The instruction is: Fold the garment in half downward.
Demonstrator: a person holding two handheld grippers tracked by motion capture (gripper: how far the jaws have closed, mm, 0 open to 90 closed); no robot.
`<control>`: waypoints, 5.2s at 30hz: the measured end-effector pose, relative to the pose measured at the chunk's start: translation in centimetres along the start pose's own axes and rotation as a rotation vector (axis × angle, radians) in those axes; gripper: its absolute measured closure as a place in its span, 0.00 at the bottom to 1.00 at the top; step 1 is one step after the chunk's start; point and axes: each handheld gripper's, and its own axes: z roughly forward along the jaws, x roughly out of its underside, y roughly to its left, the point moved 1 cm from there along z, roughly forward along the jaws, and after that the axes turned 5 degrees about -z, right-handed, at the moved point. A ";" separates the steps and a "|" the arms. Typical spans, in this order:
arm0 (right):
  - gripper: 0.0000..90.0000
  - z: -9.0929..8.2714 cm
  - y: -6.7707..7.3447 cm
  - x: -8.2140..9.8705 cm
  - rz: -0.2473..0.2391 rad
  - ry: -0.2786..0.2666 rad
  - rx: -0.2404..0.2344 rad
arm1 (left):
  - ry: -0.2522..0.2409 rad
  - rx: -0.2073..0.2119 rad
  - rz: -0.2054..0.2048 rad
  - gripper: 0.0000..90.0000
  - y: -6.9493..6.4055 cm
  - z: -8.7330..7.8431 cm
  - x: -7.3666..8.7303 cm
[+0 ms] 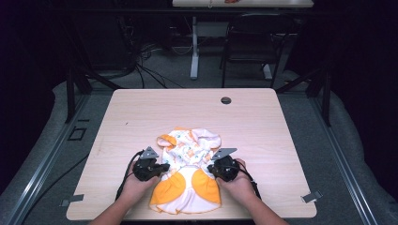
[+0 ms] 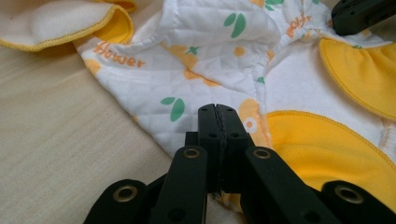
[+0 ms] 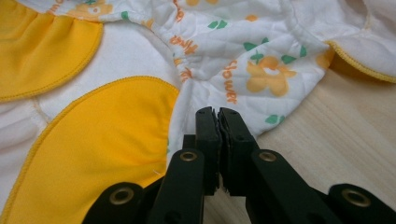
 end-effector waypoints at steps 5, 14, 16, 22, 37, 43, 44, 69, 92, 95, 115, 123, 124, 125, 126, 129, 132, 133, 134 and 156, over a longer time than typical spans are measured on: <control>0.93 -0.1 -0.1 -0.3 0.008 0.023 -0.017 | 0.015 0.009 -0.010 0.99 0.1 0.0 -0.3; 0.95 -0.4 -1.0 -2.4 -0.001 0.025 -0.029 | 0.017 -0.015 0.011 0.98 1.1 -0.4 -2.8; 0.95 -0.5 -1.5 -3.1 -0.005 0.017 -0.027 | 0.013 -0.021 0.013 0.98 1.3 -0.5 -3.5; 1.00 -0.6 -3.2 -5.2 -0.003 0.021 -0.020 | 0.030 -0.034 0.010 1.00 2.4 -0.2 -5.5; 1.00 0.8 -6.4 -8.8 0.010 0.030 0.000 | 0.048 -0.072 0.009 1.00 4.1 1.4 -9.5; 1.00 1.6 -7.3 -9.5 0.023 0.024 0.010 | 0.067 -0.076 0.018 1.00 4.5 2.5 -10.4; 1.00 1.6 -7.3 -9.5 0.023 0.024 0.010 | 0.067 -0.076 0.018 1.00 4.5 2.5 -10.4; 0.69 5.9 -10.2 -9.2 0.148 0.054 0.145 | 0.051 -0.226 -0.061 0.62 7.2 5.7 -10.6; 0.86 6.7 -10.3 -8.6 0.191 0.108 0.040 | 0.082 -0.139 -0.071 0.85 7.3 5.9 -9.6; 0.93 6.7 -10.1 -8.6 0.162 0.118 0.036 | 0.081 -0.137 -0.061 0.90 7.1 6.0 -9.6; 0.97 4.4 -9.8 -9.6 0.135 0.077 0.036 | 0.051 -0.113 -0.072 0.94 6.4 3.9 -11.1; 0.97 2.3 -9.4 -10.1 0.114 0.017 0.034 | 0.011 -0.098 -0.052 0.94 5.9 2.0 -11.8; 0.97 2.3 -9.4 -10.1 0.114 0.017 0.034 | 0.011 -0.098 -0.052 0.94 5.9 2.0 -11.8; 0.97 1.9 -9.3 -10.3 0.108 0.009 0.030 | 0.000 -0.097 -0.057 0.94 5.8 1.7 -11.9; 0.97 1.8 -9.2 -10.4 0.108 0.004 0.033 | -0.001 -0.097 -0.055 0.94 5.8 1.6 -11.9; 0.97 1.1 -9.1 -10.9 0.089 -0.003 0.039 | -0.015 -0.103 -0.035 0.94 5.5 1.1 -12.2; 0.97 0.4 -8.9 -11.5 0.073 -0.014 0.050 | -0.029 -0.103 -0.026 0.94 5.4 0.4 -12.6; 0.97 0.1 -8.9 -11.7 0.064 -0.016 0.052 | -0.034 -0.102 -0.022 0.94 5.4 0.2 -12.7; 0.97 -0.1 -8.8 -11.8 0.068 -0.032 0.055 | -0.039 -0.103 -0.022 0.94 5.4 -0.1 -12.9; 0.97 -3.5 -8.0 -13.2 -0.007 -0.107 0.096 | -0.118 -0.102 0.043 0.94 4.1 -2.8 -14.5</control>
